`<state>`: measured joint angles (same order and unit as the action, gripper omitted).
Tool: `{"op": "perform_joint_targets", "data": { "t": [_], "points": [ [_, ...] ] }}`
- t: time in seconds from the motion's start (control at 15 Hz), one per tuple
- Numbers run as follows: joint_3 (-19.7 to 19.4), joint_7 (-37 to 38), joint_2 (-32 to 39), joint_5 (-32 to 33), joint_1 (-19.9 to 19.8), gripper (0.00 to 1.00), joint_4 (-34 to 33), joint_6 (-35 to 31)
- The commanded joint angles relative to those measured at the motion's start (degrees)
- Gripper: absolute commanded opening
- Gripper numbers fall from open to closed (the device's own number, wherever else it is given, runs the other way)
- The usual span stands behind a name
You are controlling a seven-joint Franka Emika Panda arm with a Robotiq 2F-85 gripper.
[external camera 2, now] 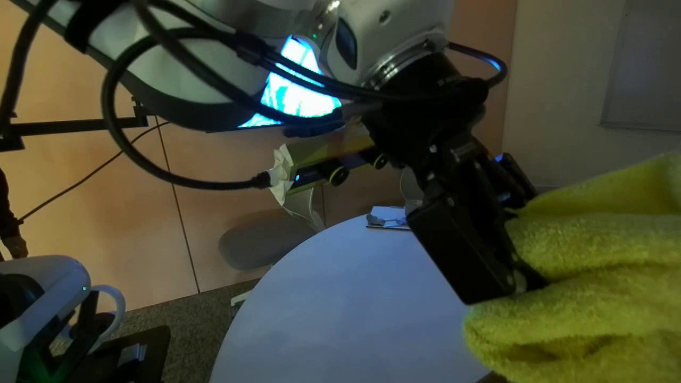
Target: Put the black marker on the towel, fold the towel twice then place it inside the box
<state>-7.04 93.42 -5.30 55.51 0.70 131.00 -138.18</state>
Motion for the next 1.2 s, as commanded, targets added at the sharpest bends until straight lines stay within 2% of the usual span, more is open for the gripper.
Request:
{"op": "perform_joint_targets", "data": {
  "t": [0.0,0.07,0.13,0.27,0.53,0.6,0.87,1.13],
  "points": [
    [1.8,4.3,1.8,0.3,-2.8,0.25,-0.6,3.5],
    [1.7,4.5,2.5,0.0,-3.1,0.36,-0.7,4.0],
    [1.7,5.2,3.2,-0.1,-3.4,0.54,-0.9,4.5],
    [1.5,5.8,4.3,-0.6,-3.7,0.66,-1.1,5.1],
    [1.5,6.2,5.5,-1.2,-3.8,0.97,-1.3,5.4],
    [1.5,6.3,5.5,-1.2,-3.8,1.00,-1.2,5.4],
    [2.5,5.4,2.7,-0.8,-2.9,1.00,0.6,4.5],
    [6.0,0.2,-3.8,-2.1,-0.7,1.00,4.4,1.3]
  ]
}}
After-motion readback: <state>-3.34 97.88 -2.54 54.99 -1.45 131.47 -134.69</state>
